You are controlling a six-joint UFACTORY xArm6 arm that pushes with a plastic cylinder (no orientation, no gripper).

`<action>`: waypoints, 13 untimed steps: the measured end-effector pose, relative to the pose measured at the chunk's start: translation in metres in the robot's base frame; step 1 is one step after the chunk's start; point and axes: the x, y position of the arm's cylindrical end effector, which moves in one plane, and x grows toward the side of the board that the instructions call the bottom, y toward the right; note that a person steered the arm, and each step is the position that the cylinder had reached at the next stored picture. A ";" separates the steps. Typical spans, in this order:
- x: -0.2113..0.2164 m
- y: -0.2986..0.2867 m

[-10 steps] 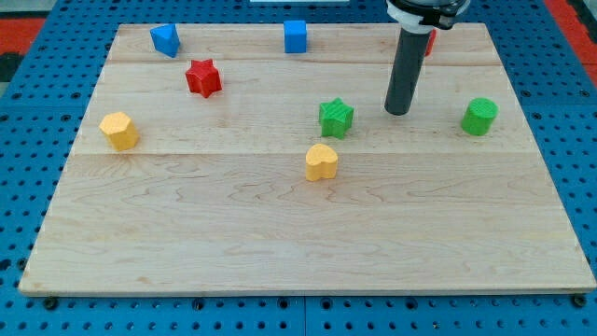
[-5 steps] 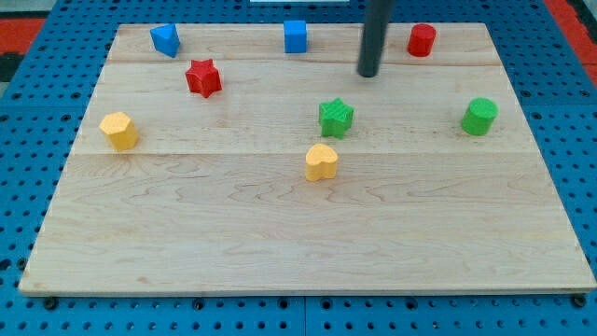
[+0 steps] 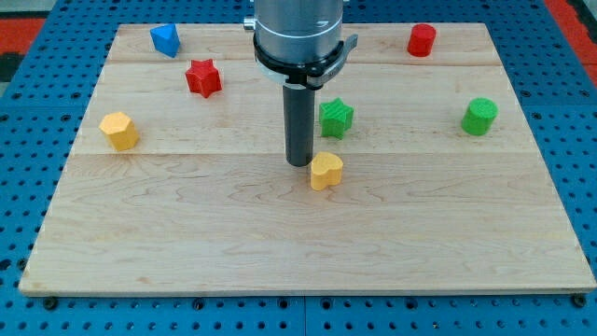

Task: Slide the yellow heart to bottom left

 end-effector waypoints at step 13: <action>0.118 -0.187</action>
